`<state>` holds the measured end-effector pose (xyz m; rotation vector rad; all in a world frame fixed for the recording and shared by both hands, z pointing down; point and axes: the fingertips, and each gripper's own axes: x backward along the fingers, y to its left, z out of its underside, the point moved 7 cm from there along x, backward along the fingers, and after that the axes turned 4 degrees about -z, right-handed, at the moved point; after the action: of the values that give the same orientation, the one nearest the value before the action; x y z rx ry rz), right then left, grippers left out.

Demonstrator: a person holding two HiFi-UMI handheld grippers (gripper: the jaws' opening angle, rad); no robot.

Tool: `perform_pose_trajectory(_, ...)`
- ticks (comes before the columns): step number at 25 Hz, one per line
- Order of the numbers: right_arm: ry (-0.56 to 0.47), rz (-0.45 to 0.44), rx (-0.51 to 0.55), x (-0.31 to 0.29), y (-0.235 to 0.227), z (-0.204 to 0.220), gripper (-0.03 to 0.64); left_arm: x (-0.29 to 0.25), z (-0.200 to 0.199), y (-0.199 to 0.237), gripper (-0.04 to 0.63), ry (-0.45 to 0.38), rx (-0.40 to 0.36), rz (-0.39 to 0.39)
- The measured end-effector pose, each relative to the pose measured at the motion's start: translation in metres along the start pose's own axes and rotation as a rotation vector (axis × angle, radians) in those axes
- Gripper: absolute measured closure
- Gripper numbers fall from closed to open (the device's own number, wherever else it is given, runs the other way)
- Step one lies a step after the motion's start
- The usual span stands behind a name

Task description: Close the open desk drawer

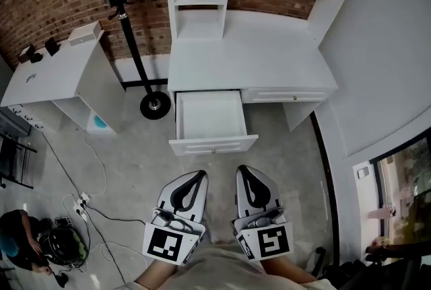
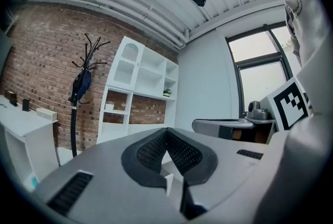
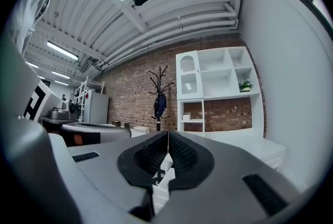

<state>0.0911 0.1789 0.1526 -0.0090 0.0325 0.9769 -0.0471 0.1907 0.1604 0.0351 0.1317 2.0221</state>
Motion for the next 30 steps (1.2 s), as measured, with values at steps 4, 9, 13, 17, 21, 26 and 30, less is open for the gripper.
perform_pose_trajectory(4,0.004,0.038,-0.009,-0.034,-0.013,0.001,0.586,-0.028,0.000,0.028,0.578,0.021,0.018,0.033)
perform_pose_trajectory(9,-0.030,0.069,-0.075,-0.068,-0.042,0.002,0.586,-0.064,0.002,0.057,0.578,0.060,0.010,0.087)
perform_pose_trajectory(13,-0.037,0.065,-0.111,-0.080,-0.058,0.010,0.586,-0.086,0.001,0.065,0.578,0.026,0.045,0.091)
perform_pose_trajectory(17,-0.029,0.060,-0.129,-0.094,-0.068,0.016,0.586,-0.100,0.005,0.075,0.578,0.036,0.055,0.093)
perform_pose_trajectory(21,-0.004,0.041,-0.114,-0.103,-0.075,0.026,0.586,-0.111,0.014,0.077,0.578,0.040,0.061,0.090)
perform_pose_trajectory(26,0.060,-0.011,-0.108,-0.112,-0.074,0.046,0.586,-0.116,0.029,0.081,0.578,0.079,0.067,0.056)
perform_pose_trajectory(30,0.101,-0.059,-0.094,-0.119,-0.068,0.066,0.586,-0.118,0.048,0.084,0.578,0.097,0.078,0.031)
